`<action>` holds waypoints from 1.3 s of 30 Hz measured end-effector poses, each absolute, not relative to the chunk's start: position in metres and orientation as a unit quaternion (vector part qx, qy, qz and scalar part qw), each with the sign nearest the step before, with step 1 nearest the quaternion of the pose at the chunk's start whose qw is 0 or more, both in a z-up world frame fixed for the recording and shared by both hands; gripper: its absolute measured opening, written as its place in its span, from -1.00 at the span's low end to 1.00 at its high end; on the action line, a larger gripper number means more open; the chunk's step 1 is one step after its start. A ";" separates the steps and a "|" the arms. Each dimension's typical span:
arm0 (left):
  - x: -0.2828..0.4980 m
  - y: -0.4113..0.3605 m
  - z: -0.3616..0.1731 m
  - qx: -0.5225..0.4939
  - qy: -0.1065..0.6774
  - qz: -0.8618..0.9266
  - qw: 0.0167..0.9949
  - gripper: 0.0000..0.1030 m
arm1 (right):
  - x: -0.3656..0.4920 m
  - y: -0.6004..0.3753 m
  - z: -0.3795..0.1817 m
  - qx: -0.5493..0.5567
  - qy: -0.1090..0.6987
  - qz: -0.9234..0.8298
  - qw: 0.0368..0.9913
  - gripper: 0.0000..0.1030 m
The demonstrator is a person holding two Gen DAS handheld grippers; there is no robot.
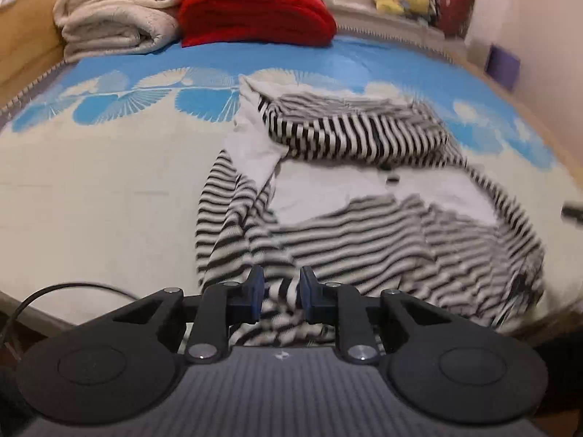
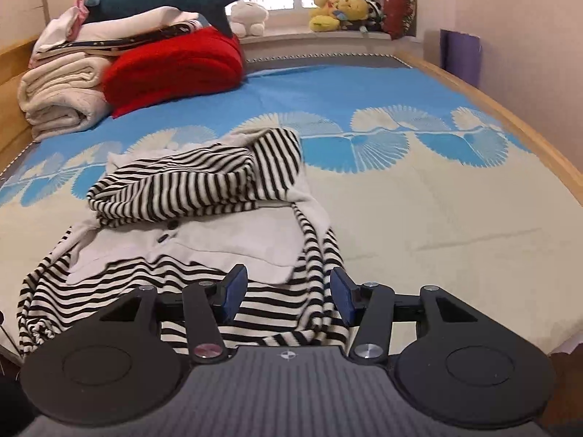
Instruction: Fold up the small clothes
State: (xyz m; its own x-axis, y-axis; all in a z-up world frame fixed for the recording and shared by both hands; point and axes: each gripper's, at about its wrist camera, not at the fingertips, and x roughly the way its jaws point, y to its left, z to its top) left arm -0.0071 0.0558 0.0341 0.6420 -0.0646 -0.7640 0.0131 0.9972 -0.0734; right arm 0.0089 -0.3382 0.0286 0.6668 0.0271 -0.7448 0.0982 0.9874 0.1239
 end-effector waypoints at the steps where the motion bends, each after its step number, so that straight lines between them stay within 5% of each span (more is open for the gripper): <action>1: -0.004 0.061 0.035 -0.040 0.421 -0.019 0.906 -0.57 | 0.009 -0.341 0.028 0.086 0.409 -0.024 0.908 -0.21; 2: 0.001 0.069 0.034 -0.061 0.421 -0.012 0.905 -0.57 | 0.010 -0.345 0.026 0.095 0.411 -0.027 0.906 -0.44; 4: 0.007 0.088 0.031 -0.119 0.430 0.002 0.895 -0.57 | 0.014 -0.351 0.023 0.114 0.416 -0.034 0.902 -0.58; 8: 0.022 0.118 0.021 -0.218 0.455 0.026 0.863 -0.52 | 0.021 -0.364 0.014 0.155 0.432 -0.045 0.887 -0.57; 13: 0.035 0.115 0.010 -0.207 0.476 0.044 0.854 0.11 | 0.030 -0.376 -0.011 0.206 0.479 -0.059 0.851 0.00; 19: 0.045 0.108 -0.005 -0.180 0.494 0.072 0.847 0.69 | 0.040 -0.375 -0.035 0.217 0.513 -0.065 0.828 0.15; 25: 0.059 0.109 -0.030 -0.160 0.515 0.099 0.837 0.69 | 0.049 -0.375 -0.064 0.212 0.548 -0.085 0.805 0.19; 33: 0.059 0.100 -0.050 -0.130 0.550 0.090 0.820 0.40 | 0.050 -0.363 -0.076 0.166 0.565 -0.082 0.804 0.04; 35: 0.058 0.098 -0.050 -0.125 0.548 0.078 0.823 0.12 | 0.049 -0.363 -0.075 0.172 0.563 -0.072 0.805 -0.39; 37: 0.056 0.096 -0.048 -0.120 0.544 0.067 0.828 -0.45 | 0.047 -0.362 -0.070 0.174 0.557 -0.060 0.810 -0.63; 39: 0.053 0.094 -0.045 -0.119 0.538 0.056 0.833 -0.69 | 0.046 -0.361 -0.063 0.168 0.547 -0.054 0.819 -0.78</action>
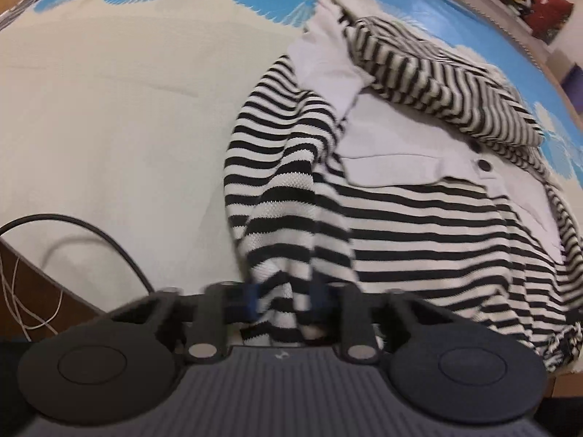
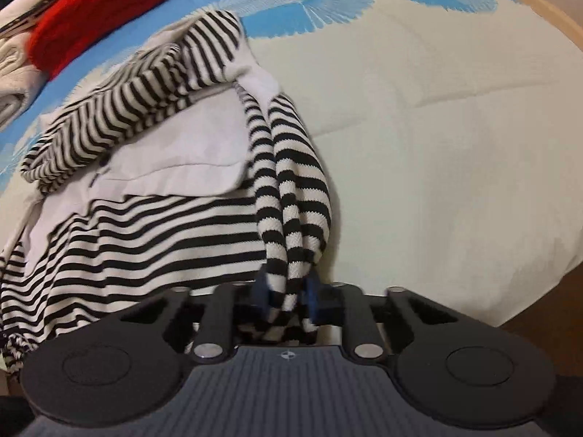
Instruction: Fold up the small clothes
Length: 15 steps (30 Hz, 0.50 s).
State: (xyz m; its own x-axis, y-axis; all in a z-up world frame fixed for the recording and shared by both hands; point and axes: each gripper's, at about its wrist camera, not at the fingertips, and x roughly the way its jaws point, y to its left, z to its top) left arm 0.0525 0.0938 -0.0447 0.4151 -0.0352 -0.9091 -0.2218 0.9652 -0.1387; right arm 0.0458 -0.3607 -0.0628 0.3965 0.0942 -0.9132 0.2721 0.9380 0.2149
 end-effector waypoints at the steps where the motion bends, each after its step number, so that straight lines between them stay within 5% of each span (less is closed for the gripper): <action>1: 0.051 0.092 -0.042 -0.118 0.534 0.055 0.836 -0.74 | 0.044 -0.361 -0.058 0.168 0.540 -0.052 0.823 -0.82; 15: 0.014 0.082 0.061 -0.112 0.429 -0.004 0.896 -0.83 | 0.008 -0.405 0.062 0.228 0.404 -0.011 0.886 -0.87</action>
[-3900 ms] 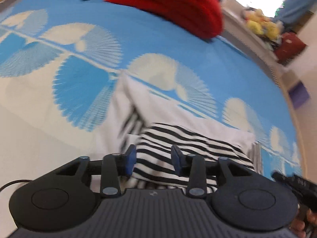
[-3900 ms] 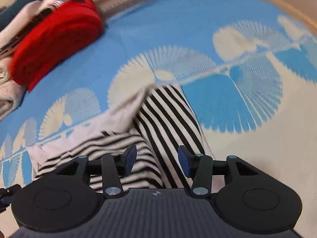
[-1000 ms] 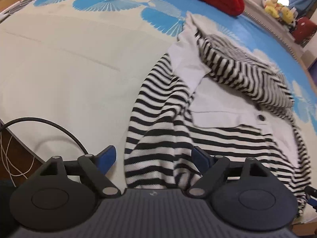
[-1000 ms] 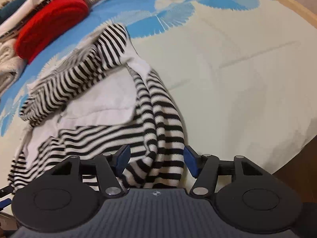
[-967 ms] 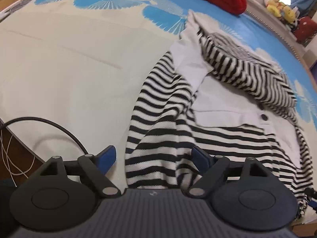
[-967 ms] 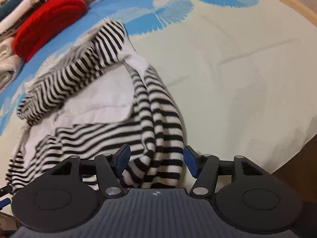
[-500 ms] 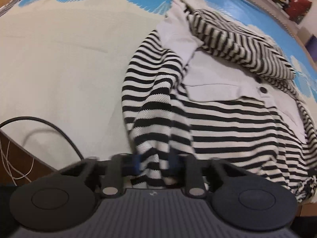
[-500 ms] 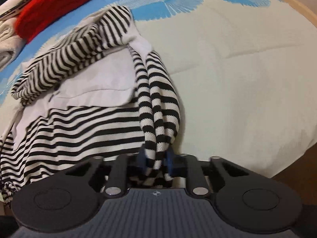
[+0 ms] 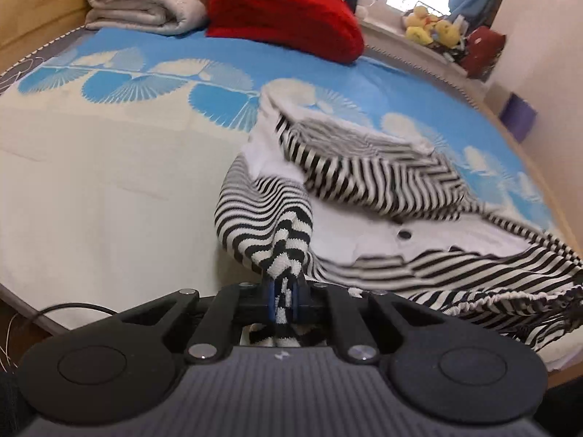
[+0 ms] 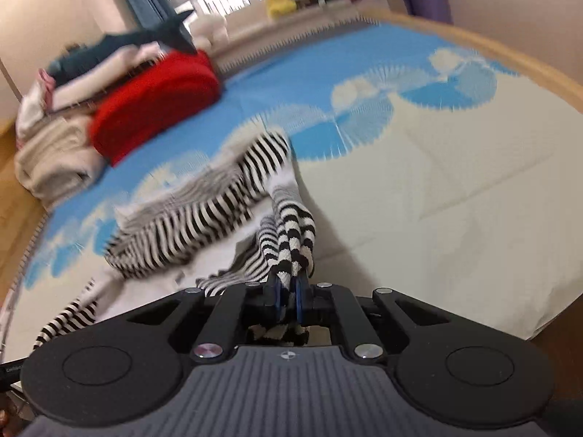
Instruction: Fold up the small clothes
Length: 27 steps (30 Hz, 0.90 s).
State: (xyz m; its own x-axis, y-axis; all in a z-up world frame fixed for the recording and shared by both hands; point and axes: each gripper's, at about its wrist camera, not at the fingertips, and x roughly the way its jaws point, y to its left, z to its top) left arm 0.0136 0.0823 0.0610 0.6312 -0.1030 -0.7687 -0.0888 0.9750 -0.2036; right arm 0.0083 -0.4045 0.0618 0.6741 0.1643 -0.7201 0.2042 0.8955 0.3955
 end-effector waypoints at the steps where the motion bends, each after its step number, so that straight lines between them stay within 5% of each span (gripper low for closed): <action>1: 0.009 0.083 0.070 -0.116 0.433 -0.008 0.894 -0.83 | 0.002 -0.409 0.073 0.231 0.398 -0.007 0.888 -0.87; 9: -0.037 0.074 0.126 -0.117 0.411 -0.038 0.903 -0.83 | -0.044 -0.428 0.144 0.212 0.339 0.032 0.916 -0.88; 20: 0.128 0.077 0.081 -0.103 0.463 -0.020 0.880 -0.81 | 0.103 -0.417 0.078 0.178 0.412 -0.001 0.893 -0.87; 27: 0.195 0.082 0.016 -0.088 0.517 0.010 0.852 -0.29 | 0.176 -0.406 0.005 0.156 0.479 -0.033 0.863 -0.78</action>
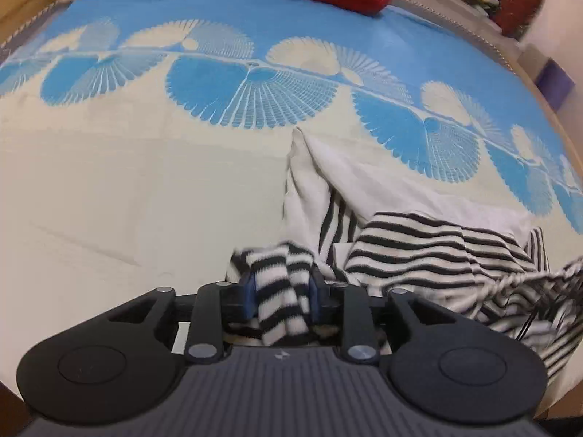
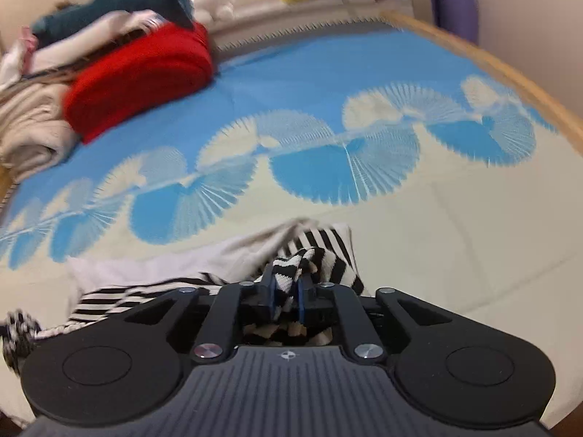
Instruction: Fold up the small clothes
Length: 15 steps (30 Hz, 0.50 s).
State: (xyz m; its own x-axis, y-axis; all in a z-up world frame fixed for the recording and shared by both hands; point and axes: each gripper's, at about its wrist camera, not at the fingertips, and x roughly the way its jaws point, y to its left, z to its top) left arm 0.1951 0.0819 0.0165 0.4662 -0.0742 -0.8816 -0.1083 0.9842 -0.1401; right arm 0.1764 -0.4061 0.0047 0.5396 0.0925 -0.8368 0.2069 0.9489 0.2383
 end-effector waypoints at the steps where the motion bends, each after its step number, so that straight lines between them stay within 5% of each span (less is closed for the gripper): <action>1: 0.198 0.082 0.019 -0.088 0.506 0.010 0.858 -0.10 | 0.181 -0.407 -0.001 0.163 0.493 -0.037 0.854 -0.75; 3: 0.200 0.085 0.023 -0.075 0.490 0.025 0.868 0.08 | 0.186 -0.408 -0.002 0.170 0.490 -0.045 0.854 -0.61; 8: 0.190 0.116 0.027 -0.142 0.484 0.040 0.863 0.08 | 0.178 -0.419 0.015 0.157 0.446 -0.077 0.878 -0.23; 12: 0.178 0.132 0.028 -0.131 0.497 0.043 0.857 0.10 | 0.156 -0.438 0.032 0.152 0.414 -0.087 0.893 -0.12; 15: 0.167 0.138 0.026 -0.104 0.518 0.039 0.848 0.38 | 0.143 -0.451 0.034 0.151 0.421 -0.079 0.891 -0.10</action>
State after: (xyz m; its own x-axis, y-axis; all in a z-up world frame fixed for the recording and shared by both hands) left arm 0.1667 0.1376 0.0260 0.4599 -0.0425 -0.8870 -0.1737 0.9752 -0.1368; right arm 0.1430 -0.4508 0.0336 0.6325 -0.0144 -0.7744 0.2684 0.9419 0.2017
